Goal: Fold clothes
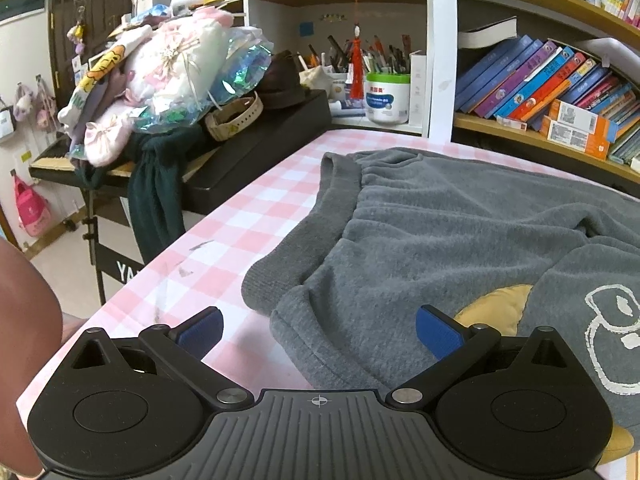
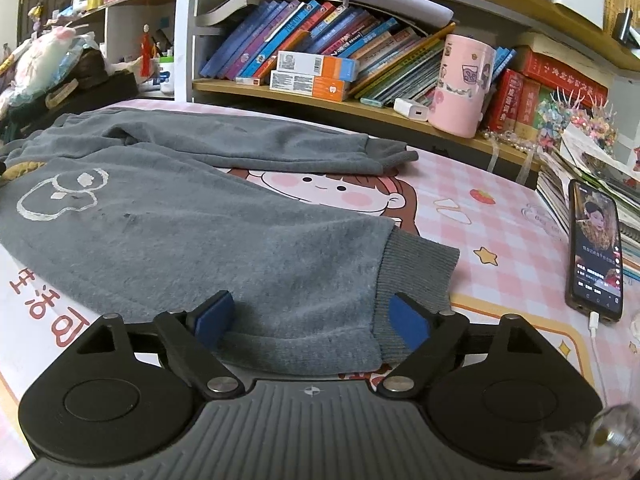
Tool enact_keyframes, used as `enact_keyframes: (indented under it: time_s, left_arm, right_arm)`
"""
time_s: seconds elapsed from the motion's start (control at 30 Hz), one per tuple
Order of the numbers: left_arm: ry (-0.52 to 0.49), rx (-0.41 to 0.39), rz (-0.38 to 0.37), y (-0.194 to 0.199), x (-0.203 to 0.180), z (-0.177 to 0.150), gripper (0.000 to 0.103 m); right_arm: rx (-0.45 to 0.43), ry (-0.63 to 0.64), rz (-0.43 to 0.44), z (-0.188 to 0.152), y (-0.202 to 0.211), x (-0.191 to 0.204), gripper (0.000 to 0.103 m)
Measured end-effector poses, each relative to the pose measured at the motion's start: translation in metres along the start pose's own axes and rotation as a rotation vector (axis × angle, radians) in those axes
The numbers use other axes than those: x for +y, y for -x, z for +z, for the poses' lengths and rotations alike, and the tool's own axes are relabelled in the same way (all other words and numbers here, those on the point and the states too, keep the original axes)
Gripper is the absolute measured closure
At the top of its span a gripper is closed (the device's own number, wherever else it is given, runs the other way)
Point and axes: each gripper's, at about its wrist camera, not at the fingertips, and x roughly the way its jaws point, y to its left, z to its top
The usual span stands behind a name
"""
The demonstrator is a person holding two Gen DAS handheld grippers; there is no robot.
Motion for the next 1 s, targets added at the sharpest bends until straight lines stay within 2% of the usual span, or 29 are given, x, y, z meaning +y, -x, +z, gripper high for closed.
enact_keyframes:
  time_s: [0.1, 0.23, 0.33, 0.47, 0.6, 0.73, 0.8, 0.9, 1.0]
  left_arm:
    - [-0.012, 0.003, -0.008, -0.003, -0.001, 0.001, 0.002]
    - [-0.032, 0.003, -0.056, -0.01, -0.001, 0.006, 0.021]
    - [-0.034, 0.011, -0.041, -0.014, 0.001, 0.011, 0.051]
    - [-0.073, 0.011, -0.071, -0.019, 0.005, 0.013, 0.06]
    - [-0.067, 0.016, -0.067, -0.025, 0.013, 0.017, 0.062]
    - [-0.012, 0.017, -0.037, -0.031, 0.022, 0.019, 0.058]
    - [-0.025, 0.014, -0.023, -0.03, 0.02, 0.017, 0.058]
    - [-0.043, 0.01, -0.003, -0.028, 0.017, 0.016, 0.054]
    - [-0.052, 0.014, 0.017, -0.028, 0.017, 0.017, 0.043]
  right_arm:
    - [0.0, 0.001, -0.001, 0.0, 0.0, 0.0, 0.018]
    - [-0.001, 0.005, -0.003, 0.0, 0.0, 0.0, 0.018]
    - [-0.002, 0.009, -0.006, 0.0, 0.0, 0.001, 0.018]
    - [-0.004, 0.017, -0.006, 0.0, 0.001, 0.002, 0.018]
    - [-0.004, 0.018, 0.017, 0.0, 0.001, 0.005, 0.017]
    - [-0.008, 0.037, 0.044, 0.0, 0.003, 0.011, 0.016]
    - [-0.007, 0.037, 0.044, 0.0, 0.002, 0.012, 0.015]
    - [-0.002, 0.025, 0.046, 0.001, 0.001, 0.01, 0.014]
    - [0.0, 0.023, 0.046, 0.001, 0.001, 0.01, 0.014]
